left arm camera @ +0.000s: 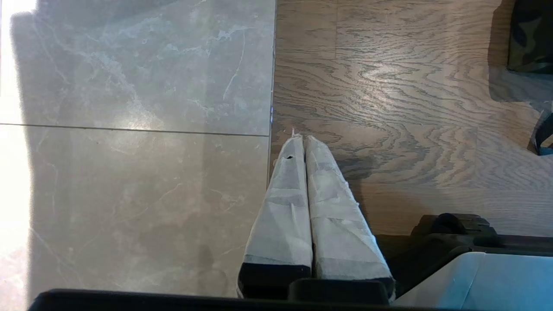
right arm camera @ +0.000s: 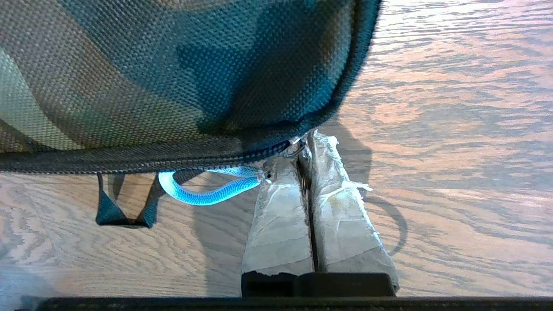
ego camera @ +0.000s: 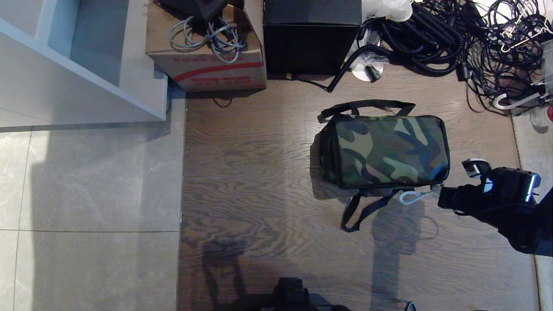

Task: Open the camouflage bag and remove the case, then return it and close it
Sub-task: Open the top of the storage box

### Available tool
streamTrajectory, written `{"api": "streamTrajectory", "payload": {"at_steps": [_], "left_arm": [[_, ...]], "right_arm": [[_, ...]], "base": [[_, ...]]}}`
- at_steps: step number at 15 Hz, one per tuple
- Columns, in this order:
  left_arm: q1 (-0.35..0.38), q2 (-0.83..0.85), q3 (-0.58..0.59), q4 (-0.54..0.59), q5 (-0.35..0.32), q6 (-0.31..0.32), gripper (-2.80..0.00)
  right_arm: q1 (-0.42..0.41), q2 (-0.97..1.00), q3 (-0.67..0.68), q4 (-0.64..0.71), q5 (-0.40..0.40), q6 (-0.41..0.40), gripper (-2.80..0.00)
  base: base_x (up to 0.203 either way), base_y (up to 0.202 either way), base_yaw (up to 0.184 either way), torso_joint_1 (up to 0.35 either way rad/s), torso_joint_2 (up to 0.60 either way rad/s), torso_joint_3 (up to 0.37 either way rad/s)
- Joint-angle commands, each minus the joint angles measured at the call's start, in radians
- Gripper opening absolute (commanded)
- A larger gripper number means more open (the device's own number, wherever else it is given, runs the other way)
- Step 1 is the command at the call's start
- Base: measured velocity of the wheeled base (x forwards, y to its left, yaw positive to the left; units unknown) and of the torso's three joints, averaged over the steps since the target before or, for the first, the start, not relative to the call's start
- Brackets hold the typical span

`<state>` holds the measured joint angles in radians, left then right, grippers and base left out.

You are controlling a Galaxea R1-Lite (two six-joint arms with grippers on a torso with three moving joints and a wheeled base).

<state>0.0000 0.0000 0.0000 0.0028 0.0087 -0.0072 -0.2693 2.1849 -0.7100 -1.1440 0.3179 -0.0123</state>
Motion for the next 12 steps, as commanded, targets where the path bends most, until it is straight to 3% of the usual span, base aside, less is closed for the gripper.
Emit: {"api": "streamTrajectory", "payload": {"at_steps": [1, 6, 9, 12], "left_arm": [[0.0, 0.0, 0.0, 0.0, 0.0, 0.0, -2.8], [0.0, 0.0, 0.0, 0.0, 0.0, 0.0, -2.8], [0.0, 0.0, 0.0, 0.0, 0.0, 0.0, -2.8], [0.0, 0.0, 0.0, 0.0, 0.0, 0.0, -2.8]], "right_arm": [[0.001, -0.007, 0.028, -0.004, 0.002, -0.005, -2.8], [0.128, -0.045, 0.155, 0.058, -0.036, 0.016, -2.8], [0.241, -0.098, 0.192, 0.065, -0.073, 0.152, -2.8], [0.375, -0.121, 0.219, 0.09, -0.225, 0.253, -2.8]], "base": [[0.0, 0.0, 0.0, 0.0, 0.0, 0.0], [0.0, 0.0, 0.0, 0.0, 0.0, 0.0], [0.0, 0.0, 0.0, 0.0, 0.0, 0.0], [0.0, 0.0, 0.0, 0.0, 0.0, 0.0]]}}
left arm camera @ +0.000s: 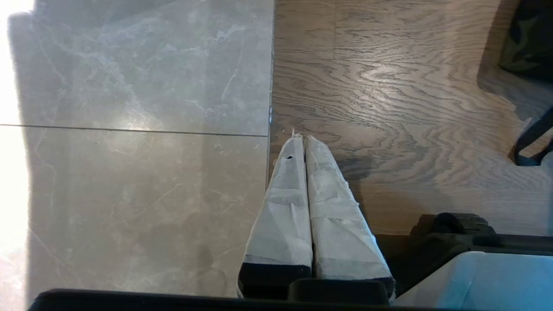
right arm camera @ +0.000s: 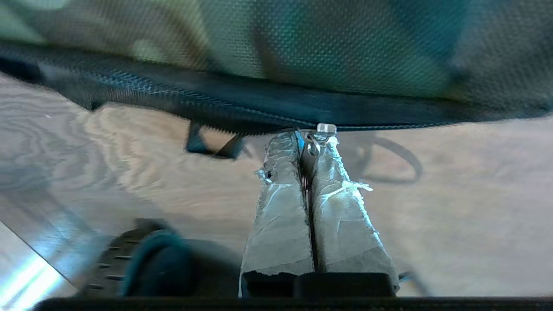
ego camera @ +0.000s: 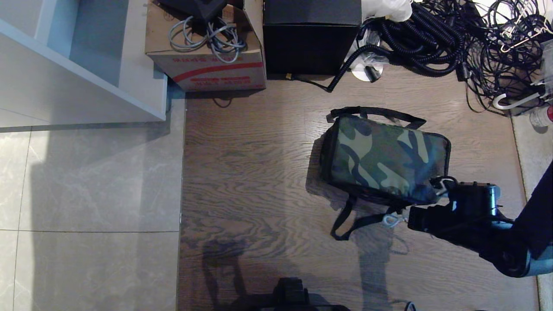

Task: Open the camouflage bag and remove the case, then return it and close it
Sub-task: Open the top of the storage box

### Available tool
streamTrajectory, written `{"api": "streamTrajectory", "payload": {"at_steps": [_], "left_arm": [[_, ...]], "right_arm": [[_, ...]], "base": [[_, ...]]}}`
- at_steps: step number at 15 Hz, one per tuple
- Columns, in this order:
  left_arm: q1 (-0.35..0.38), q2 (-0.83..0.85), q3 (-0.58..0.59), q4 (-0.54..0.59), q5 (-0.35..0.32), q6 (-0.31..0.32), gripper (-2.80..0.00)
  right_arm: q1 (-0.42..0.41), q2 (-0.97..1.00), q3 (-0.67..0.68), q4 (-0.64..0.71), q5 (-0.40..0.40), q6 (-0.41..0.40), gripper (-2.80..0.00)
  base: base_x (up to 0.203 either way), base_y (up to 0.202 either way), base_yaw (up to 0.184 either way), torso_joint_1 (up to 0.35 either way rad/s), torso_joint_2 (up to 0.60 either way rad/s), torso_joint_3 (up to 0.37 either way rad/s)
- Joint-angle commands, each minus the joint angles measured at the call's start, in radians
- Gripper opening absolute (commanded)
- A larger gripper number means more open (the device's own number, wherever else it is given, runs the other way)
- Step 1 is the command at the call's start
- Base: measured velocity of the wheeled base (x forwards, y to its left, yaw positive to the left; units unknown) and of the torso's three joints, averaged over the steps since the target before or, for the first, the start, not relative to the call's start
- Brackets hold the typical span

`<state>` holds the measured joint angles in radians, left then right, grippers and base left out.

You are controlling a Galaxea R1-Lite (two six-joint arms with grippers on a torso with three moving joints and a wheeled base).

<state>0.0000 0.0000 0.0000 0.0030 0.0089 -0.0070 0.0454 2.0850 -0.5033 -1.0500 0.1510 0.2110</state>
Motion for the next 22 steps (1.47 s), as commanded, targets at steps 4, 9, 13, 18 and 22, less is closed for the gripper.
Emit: {"api": "streamTrajectory", "payload": {"at_steps": [4, 9, 13, 18, 22], "left_arm": [[0.0, 0.0, 0.0, 0.0, 0.0, -0.001, -2.8], [0.0, 0.0, 0.0, 0.0, 0.0, -0.001, -2.8], [0.0, 0.0, 0.0, 0.0, 0.0, -0.001, -2.8], [0.0, 0.0, 0.0, 0.0, 0.0, -0.001, -2.8], [0.0, 0.0, 0.0, 0.0, 0.0, -0.001, -2.8]], "right_arm": [[0.021, 0.011, 0.031, -0.025, -0.088, 0.03, -2.8], [-0.196, -0.03, 0.03, -0.007, 0.092, -0.238, -2.8], [-0.305, -0.064, 0.016, 0.119, 0.201, -0.44, -2.8], [-0.359, -0.036, -0.051, 0.125, 0.197, -0.518, -2.8], [-0.363, -0.009, -0.066, 0.127, 0.2, -0.539, -2.8]], "base": [[0.0, 0.0, 0.0, 0.0, 0.0, 0.0], [0.0, 0.0, 0.0, 0.0, 0.0, 0.0], [0.0, 0.0, 0.0, 0.0, 0.0, 0.0], [0.0, 0.0, 0.0, 0.0, 0.0, 0.0], [0.0, 0.0, 0.0, 0.0, 0.0, 0.0]]}}
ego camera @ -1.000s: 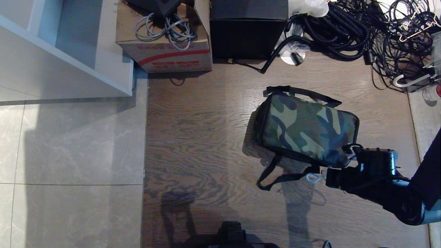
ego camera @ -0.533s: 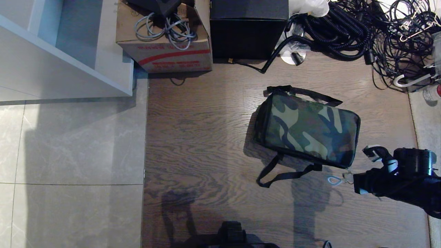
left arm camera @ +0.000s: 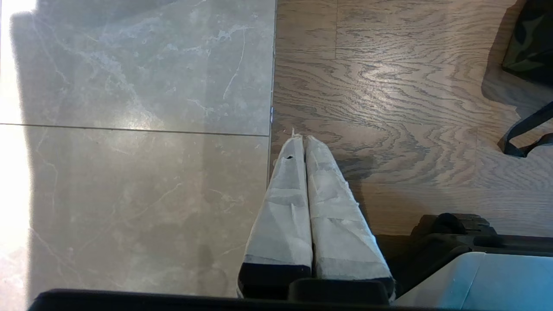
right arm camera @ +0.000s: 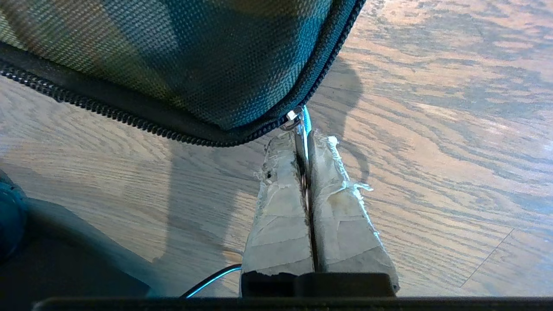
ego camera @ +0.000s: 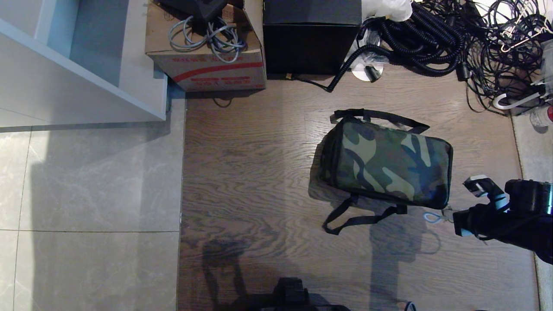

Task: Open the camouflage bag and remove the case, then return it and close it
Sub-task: Open the top of the storage box

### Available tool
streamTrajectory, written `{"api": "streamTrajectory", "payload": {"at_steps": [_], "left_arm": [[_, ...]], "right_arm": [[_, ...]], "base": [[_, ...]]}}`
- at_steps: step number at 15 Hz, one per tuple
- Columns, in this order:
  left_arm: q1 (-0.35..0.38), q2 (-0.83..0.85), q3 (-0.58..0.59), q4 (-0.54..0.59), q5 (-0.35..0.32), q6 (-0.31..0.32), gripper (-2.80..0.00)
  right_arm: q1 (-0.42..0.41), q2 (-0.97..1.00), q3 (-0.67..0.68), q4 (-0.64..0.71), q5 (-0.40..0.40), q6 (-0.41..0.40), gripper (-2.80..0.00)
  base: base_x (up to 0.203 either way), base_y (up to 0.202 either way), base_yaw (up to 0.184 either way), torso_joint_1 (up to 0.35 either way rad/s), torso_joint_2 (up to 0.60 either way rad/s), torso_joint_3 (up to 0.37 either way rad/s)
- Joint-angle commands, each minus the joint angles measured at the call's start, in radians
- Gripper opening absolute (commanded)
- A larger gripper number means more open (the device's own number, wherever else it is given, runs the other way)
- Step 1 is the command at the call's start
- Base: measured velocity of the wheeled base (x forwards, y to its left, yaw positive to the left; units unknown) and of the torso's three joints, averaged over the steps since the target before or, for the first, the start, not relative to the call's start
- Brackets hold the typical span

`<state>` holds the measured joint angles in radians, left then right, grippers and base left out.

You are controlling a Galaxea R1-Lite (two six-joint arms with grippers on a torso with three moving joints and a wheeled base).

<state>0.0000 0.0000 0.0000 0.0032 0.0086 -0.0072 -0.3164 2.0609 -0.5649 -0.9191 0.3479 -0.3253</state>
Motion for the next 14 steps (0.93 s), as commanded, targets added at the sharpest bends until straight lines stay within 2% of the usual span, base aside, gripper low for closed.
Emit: {"api": "streamTrajectory", "payload": {"at_steps": [1, 7, 10, 13, 14], "left_arm": [[0.0, 0.0, 0.0, 0.0, 0.001, 0.0, -2.8], [0.0, 0.0, 0.0, 0.0, 0.001, 0.0, -2.8], [0.0, 0.0, 0.0, 0.0, 0.001, 0.0, -2.8], [0.0, 0.0, 0.0, 0.0, 0.001, 0.0, -2.8], [0.0, 0.0, 0.0, 0.0, 0.001, 0.0, -2.8]], "right_arm": [[-0.002, 0.027, -0.02, -0.012, 0.003, -0.003, -2.8], [-0.027, 0.047, -0.164, -0.003, 0.003, 0.019, -2.8], [-0.028, 0.032, -0.215, -0.003, 0.005, 0.139, -2.8], [-0.022, 0.009, -0.259, 0.016, 0.028, 0.298, -2.8], [-0.02, 0.011, -0.277, 0.015, 0.029, 0.317, -2.8]], "base": [[0.0, 0.0, 0.0, 0.0, 0.0, 0.0], [0.0, 0.0, 0.0, 0.0, 0.0, 0.0], [0.0, 0.0, 0.0, 0.0, 0.0, 0.0], [0.0, 0.0, 0.0, 0.0, 0.0, 0.0], [0.0, 0.0, 0.0, 0.0, 0.0, 0.0]]}}
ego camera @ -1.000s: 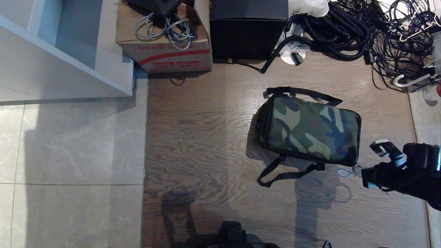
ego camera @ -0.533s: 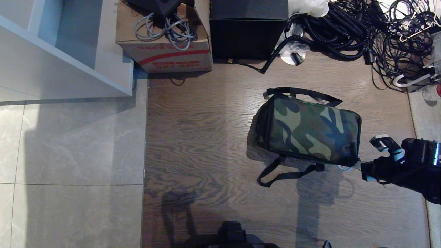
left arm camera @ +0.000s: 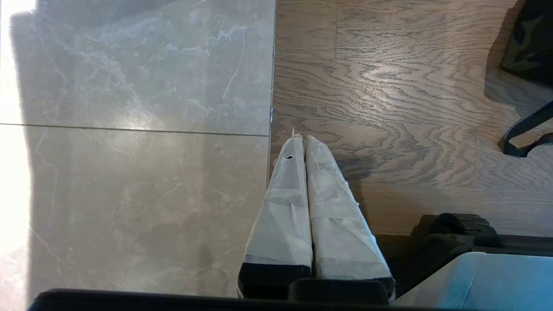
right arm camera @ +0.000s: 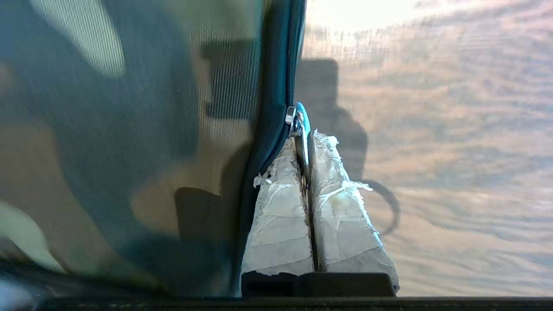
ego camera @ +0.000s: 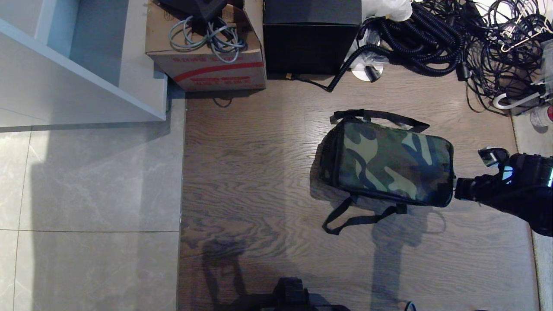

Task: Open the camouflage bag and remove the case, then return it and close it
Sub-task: Open the top of the storage box

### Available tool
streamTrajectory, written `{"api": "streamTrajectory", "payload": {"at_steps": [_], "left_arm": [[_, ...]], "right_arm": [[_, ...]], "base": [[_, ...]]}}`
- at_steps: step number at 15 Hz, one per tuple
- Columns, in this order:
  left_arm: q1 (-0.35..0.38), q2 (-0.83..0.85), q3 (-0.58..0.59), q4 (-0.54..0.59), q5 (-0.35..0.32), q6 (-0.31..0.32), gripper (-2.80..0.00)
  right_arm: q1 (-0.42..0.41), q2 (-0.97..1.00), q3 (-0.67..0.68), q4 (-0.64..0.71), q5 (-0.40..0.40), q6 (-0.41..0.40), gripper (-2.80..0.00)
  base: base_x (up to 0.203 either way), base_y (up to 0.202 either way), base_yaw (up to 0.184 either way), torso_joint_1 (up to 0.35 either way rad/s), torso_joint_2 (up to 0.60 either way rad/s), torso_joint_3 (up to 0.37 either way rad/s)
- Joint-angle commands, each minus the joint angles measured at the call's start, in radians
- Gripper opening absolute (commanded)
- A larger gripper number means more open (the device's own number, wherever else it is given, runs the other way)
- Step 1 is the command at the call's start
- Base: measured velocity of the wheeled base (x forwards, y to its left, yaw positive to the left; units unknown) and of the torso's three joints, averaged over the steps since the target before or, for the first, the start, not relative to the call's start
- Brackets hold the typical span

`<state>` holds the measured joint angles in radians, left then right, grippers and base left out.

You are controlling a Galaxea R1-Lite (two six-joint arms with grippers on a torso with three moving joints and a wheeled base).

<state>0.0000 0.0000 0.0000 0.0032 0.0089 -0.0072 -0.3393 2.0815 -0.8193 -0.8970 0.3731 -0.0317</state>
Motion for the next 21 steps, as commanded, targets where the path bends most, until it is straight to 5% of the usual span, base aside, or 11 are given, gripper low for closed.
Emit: {"api": "streamTrajectory", "payload": {"at_steps": [1, 7, 14, 16, 21], "left_arm": [[0.0, 0.0, 0.0, 0.0, 0.0, 0.0, -2.8], [0.0, 0.0, 0.0, 0.0, 0.0, 0.0, -2.8], [0.0, 0.0, 0.0, 0.0, 0.0, 0.0, -2.8], [0.0, 0.0, 0.0, 0.0, 0.0, 0.0, -2.8], [0.0, 0.0, 0.0, 0.0, 0.0, 0.0, -2.8]], "right_arm": [[0.003, -0.001, -0.043, -0.013, 0.003, 0.03, -2.8], [-0.004, 0.039, -0.15, -0.058, -0.009, 0.035, -2.8], [-0.003, 0.059, -0.271, -0.111, -0.049, 0.166, -2.8], [-0.001, 0.043, -0.256, -0.104, -0.049, 0.227, -2.8], [0.058, 0.052, -0.063, -0.104, -0.051, 0.231, -2.8]], "base": [[0.0, 0.0, 0.0, 0.0, 0.0, 0.0], [0.0, 0.0, 0.0, 0.0, 0.0, 0.0], [0.0, 0.0, 0.0, 0.0, 0.0, 0.0], [0.0, 0.0, 0.0, 0.0, 0.0, 0.0], [0.0, 0.0, 0.0, 0.0, 0.0, 0.0]]}}
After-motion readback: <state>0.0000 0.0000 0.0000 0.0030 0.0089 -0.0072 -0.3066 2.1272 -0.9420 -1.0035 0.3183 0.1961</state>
